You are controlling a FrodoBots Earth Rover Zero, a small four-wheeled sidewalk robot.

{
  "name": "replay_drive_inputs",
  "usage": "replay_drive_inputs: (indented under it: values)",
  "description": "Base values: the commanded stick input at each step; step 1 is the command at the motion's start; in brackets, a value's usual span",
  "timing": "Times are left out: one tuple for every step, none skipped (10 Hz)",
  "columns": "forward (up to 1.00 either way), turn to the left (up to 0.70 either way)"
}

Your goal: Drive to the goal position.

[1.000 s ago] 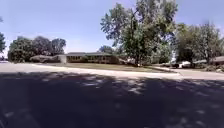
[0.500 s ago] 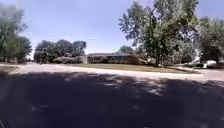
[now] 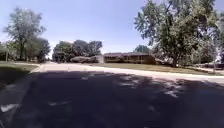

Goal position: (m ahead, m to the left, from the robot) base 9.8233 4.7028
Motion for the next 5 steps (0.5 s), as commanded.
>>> replay_drive_inputs:
  values:
    - [0.7, 0.0]
    - [0.7, 0.0]
    - [0.7, 0.0]
    - [0.7, 0.0]
    - [0.7, 0.0]
